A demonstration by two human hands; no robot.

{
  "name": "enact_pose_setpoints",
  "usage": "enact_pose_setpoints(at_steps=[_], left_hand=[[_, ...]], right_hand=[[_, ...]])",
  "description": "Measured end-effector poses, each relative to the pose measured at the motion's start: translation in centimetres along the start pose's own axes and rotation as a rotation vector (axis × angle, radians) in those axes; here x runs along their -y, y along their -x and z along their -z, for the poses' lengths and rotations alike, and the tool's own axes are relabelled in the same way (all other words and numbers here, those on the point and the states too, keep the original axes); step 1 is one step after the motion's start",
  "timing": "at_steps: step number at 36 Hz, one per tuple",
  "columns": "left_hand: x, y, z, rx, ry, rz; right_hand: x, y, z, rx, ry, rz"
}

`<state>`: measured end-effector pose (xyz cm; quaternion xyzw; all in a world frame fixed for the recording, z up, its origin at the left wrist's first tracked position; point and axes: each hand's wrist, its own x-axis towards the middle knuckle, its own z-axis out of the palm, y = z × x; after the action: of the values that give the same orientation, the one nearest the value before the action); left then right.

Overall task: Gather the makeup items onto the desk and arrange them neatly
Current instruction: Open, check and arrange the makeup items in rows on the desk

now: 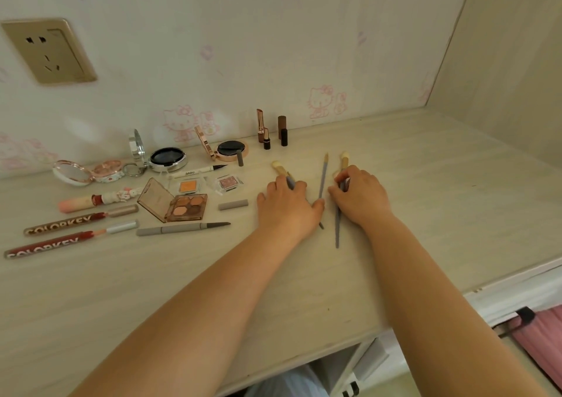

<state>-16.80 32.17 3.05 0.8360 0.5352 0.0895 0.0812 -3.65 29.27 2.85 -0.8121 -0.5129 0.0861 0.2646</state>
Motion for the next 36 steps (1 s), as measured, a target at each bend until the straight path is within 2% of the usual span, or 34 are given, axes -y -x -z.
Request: enact_pose_setpoints(at_steps=[9, 18, 24, 28, 33, 36], left_hand=[[0.5, -0.8, -0.3, 0.130, -0.059, -0.051], [1.4, -2.8, -0.5, 0.145, -0.049, -0.097], [0.6, -4.8, 0.0, 0.092, -0.200, -0.273], [0.0, -5.3, 0.1, 0.115, -0.242, -0.419], [-0.2, -4.3, -0.1, 0.212, -0.161, -0.369], [-0.5, -3.1, -0.4, 0.210, -0.118, -0.346]], right_hand=[[-0.3, -0.5, 0.1, -0.023, 0.110, -0.058], [-1.0, -3.2, 0.0, -0.040, 0.280, -0.097], [-1.1, -5.1, -0.2, -0.001, 0.301, -0.052], [-0.9, -6.0, -0.4, 0.021, 0.305, 0.000], [-0.8, -6.4, -0.3, 0.068, 0.312, 0.053], [-0.3, -6.3, -0.7, 0.087, 0.320, 0.101]])
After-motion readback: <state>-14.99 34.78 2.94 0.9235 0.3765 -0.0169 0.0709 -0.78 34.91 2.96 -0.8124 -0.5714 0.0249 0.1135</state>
